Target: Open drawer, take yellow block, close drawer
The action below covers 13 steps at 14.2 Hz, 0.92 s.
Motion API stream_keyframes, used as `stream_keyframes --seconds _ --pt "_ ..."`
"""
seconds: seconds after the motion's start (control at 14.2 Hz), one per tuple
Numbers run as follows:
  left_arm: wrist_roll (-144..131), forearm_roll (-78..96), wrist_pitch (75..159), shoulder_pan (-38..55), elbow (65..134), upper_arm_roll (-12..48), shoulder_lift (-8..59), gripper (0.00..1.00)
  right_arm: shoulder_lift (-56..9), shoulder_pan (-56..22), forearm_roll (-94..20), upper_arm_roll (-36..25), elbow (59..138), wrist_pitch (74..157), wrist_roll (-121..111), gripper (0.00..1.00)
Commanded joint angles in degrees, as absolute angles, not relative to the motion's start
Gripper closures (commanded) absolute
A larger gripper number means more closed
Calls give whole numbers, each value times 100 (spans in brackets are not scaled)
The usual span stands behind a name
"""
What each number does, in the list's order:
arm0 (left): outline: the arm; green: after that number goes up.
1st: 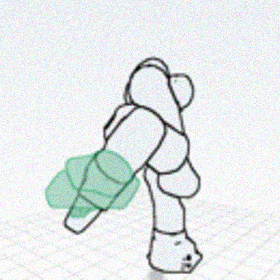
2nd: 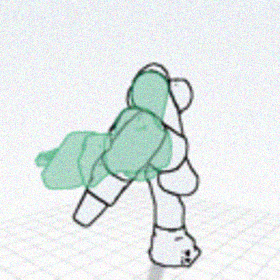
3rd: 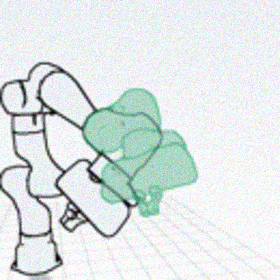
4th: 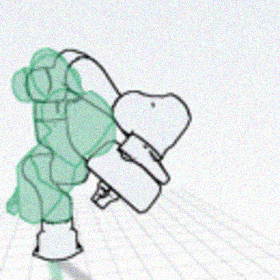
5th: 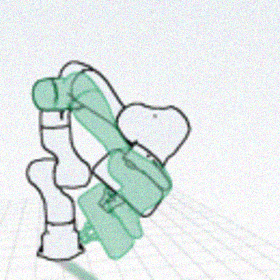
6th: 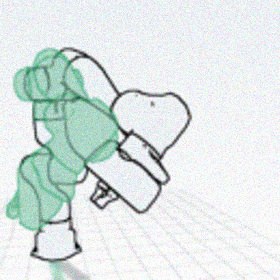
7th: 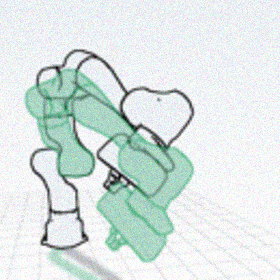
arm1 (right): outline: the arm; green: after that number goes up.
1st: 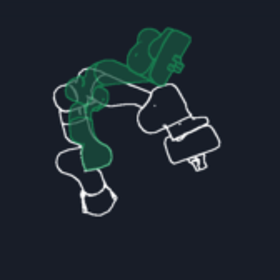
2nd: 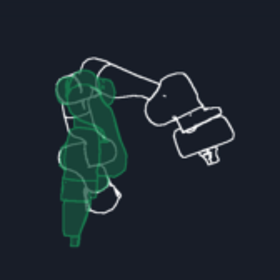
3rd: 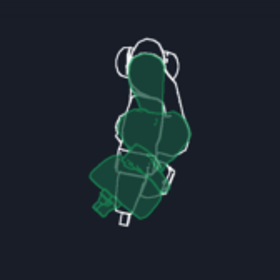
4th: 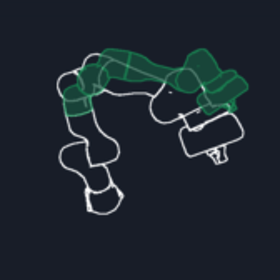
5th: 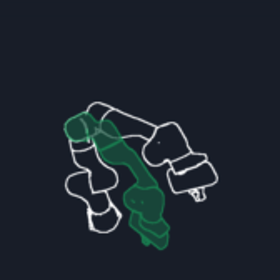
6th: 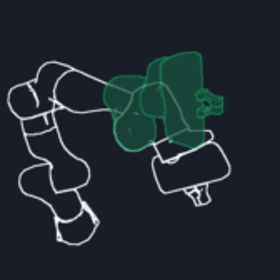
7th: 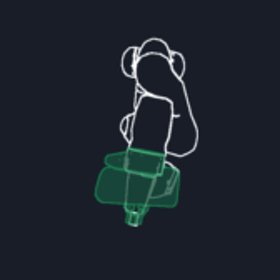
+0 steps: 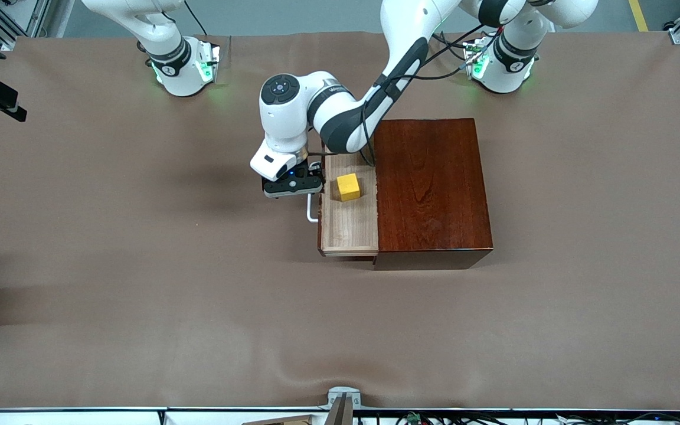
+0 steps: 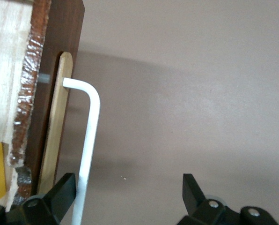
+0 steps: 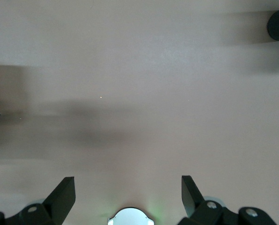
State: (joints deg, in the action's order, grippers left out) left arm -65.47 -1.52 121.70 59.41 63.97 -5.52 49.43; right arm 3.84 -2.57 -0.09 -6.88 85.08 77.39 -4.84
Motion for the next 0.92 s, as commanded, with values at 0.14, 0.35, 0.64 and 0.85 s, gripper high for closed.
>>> stream_keyframes --seconds 0.14,0.35,0.64,0.85 --pt "-6618 -105 11349 5898 6126 -772 4546 0 281 -62 -9 -615 8411 7936 -545 0" --pt "-6583 -158 10672 5627 6248 -1028 3633 0 177 17 9 -615 8420 7989 -545 0" --pt "-6329 -176 9660 4757 6407 -1020 2762 0 -148 176 9 -615 8411 8068 -536 0" --pt "-4691 -167 8949 3870 6407 -1020 2339 0 -701 193 9 -615 8402 8262 -536 0"
